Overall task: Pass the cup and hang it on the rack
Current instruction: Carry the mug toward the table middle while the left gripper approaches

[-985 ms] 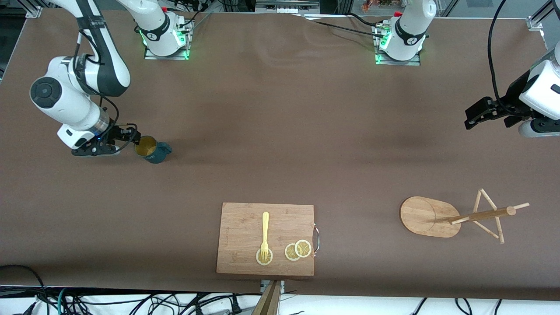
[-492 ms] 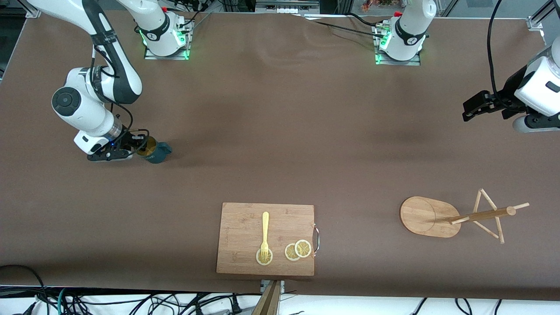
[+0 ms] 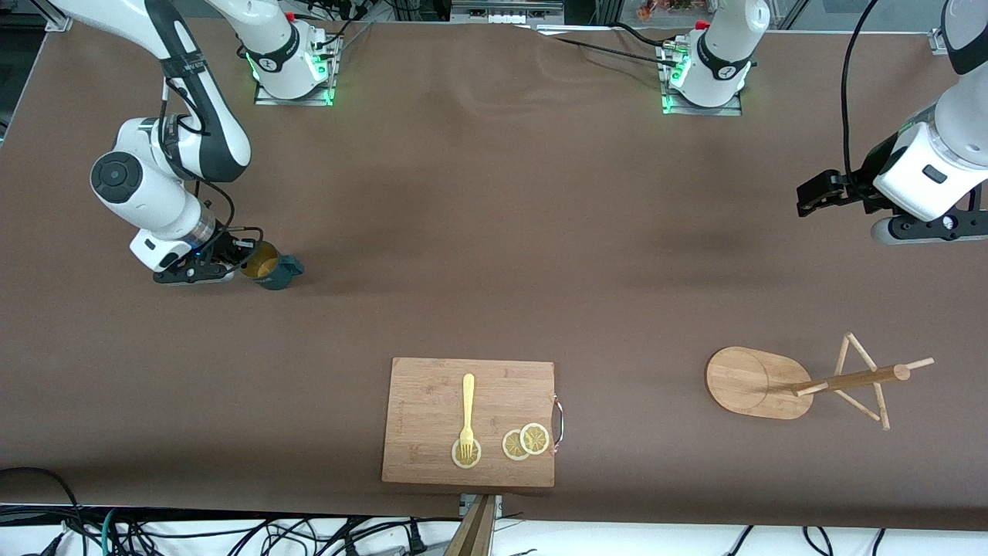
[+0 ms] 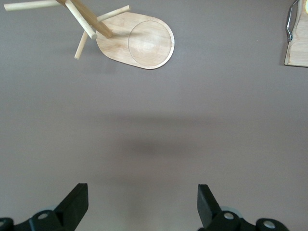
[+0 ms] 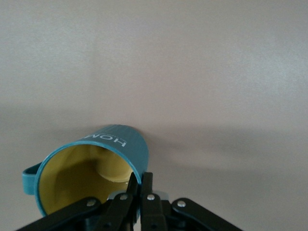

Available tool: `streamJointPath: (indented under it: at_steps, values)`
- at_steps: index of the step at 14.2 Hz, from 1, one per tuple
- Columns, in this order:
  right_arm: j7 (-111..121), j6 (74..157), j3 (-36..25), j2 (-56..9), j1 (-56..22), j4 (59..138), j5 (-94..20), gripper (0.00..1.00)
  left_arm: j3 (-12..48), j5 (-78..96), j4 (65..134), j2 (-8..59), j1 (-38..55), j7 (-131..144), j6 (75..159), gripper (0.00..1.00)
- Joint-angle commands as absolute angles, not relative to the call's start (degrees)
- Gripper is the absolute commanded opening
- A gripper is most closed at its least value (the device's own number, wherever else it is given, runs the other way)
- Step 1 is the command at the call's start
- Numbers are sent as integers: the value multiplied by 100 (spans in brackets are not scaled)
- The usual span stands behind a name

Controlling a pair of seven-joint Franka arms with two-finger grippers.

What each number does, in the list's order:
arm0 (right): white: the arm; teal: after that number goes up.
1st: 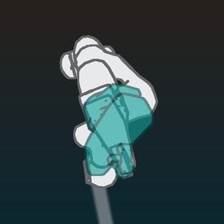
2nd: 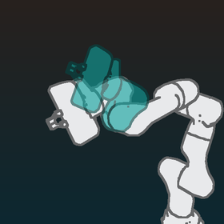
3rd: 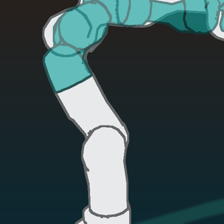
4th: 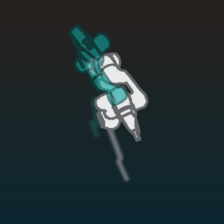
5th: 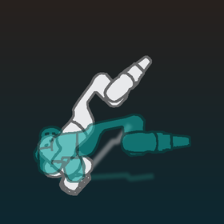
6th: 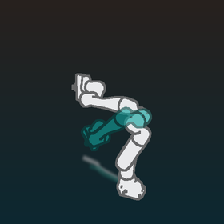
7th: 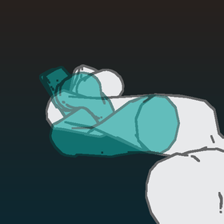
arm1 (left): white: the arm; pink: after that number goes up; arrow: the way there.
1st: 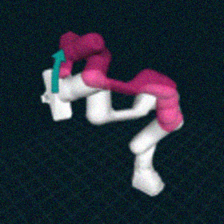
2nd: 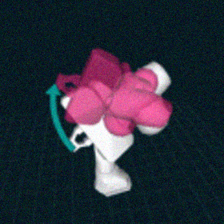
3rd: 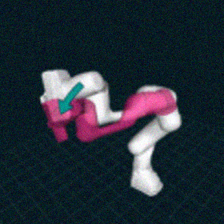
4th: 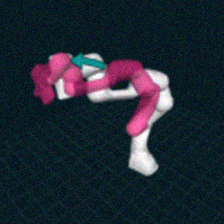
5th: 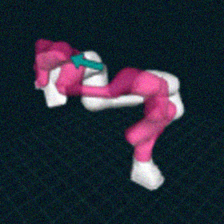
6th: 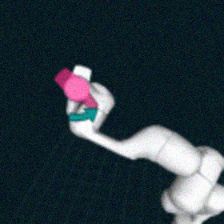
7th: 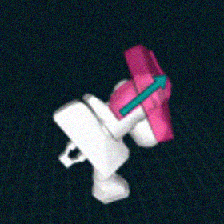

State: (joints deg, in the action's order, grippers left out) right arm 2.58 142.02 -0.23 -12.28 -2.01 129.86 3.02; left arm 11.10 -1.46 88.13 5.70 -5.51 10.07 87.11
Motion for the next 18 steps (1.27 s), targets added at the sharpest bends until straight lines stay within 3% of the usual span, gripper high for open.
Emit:
streamJointPath:
  at_steps: [1,4,7,10,14,18]
  values:
    - [-286,13642,385,-1046,-211,12737,290,0,1107,-97,9017,483,-554,914,8807,100]
    - [-1141,13036,1167,-1133,-289,11982,308,0,1125,-79,9289,466,-554,905,8859,100]
    - [-2235,12554,1292,-1650,-1043,10876,272,0,1248,-44,9334,492,-545,905,8991,100]
    - [-4186,12025,1292,-2642,-2167,9366,290,0,1239,9,9360,527,-527,905,9088,100]
    - [-5325,12076,1292,-4092,-2908,7598,316,0,1230,0,9509,580,-562,914,9097,100]
    - [-5546,12287,1231,-4552,-3243,7216,369,0,1239,26,9571,554,-598,905,9123,100]
